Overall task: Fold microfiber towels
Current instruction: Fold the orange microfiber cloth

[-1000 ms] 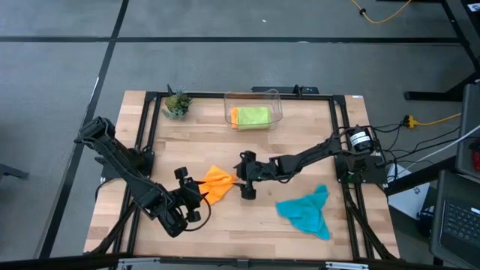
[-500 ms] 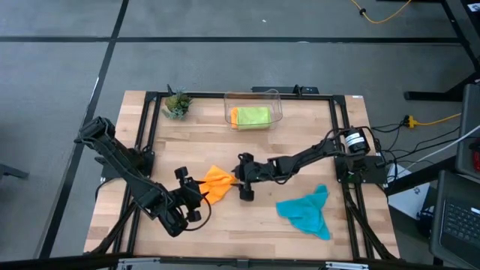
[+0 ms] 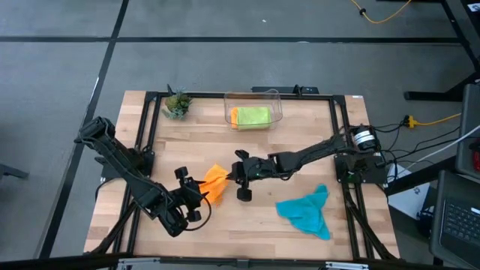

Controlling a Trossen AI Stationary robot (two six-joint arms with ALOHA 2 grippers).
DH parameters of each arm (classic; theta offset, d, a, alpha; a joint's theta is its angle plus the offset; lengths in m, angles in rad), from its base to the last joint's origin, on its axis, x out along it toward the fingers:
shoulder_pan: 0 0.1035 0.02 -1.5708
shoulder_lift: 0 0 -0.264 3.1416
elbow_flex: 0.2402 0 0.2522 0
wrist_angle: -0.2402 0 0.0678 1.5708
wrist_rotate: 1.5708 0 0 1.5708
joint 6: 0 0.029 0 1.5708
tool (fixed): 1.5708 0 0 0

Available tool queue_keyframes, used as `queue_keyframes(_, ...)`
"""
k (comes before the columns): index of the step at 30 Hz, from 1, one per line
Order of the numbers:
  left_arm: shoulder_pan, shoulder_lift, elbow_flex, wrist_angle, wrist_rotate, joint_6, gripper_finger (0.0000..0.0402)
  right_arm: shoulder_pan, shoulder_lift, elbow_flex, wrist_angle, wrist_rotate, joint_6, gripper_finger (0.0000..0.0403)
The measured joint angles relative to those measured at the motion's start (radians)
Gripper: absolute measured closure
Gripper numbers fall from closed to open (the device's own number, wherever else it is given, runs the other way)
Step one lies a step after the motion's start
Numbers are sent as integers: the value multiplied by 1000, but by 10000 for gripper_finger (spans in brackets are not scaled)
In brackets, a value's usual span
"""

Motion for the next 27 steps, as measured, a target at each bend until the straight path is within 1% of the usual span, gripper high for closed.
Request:
queue_keyframes(3,0,0,0,0,0,0,237,15,-54,75,-140,3,-66,396)
queue_keyframes(5,0,0,0,0,0,0,237,29,-83,122,-211,33,-98,397)
queue_keyframes(10,0,0,0,0,0,0,237,69,-100,210,-389,193,-148,399)
queue_keyframes(17,0,0,0,0,0,0,237,101,-99,221,-443,288,-125,401)
queue_keyframes(22,4,0,0,6,-5,-40,237,108,-99,221,-445,302,-123,401)
queue_keyframes(24,17,0,0,9,-39,-59,236,108,-99,221,-446,301,-122,401)
queue_keyframes(27,46,0,0,9,-126,-54,228,108,-99,221,-447,301,-123,401)
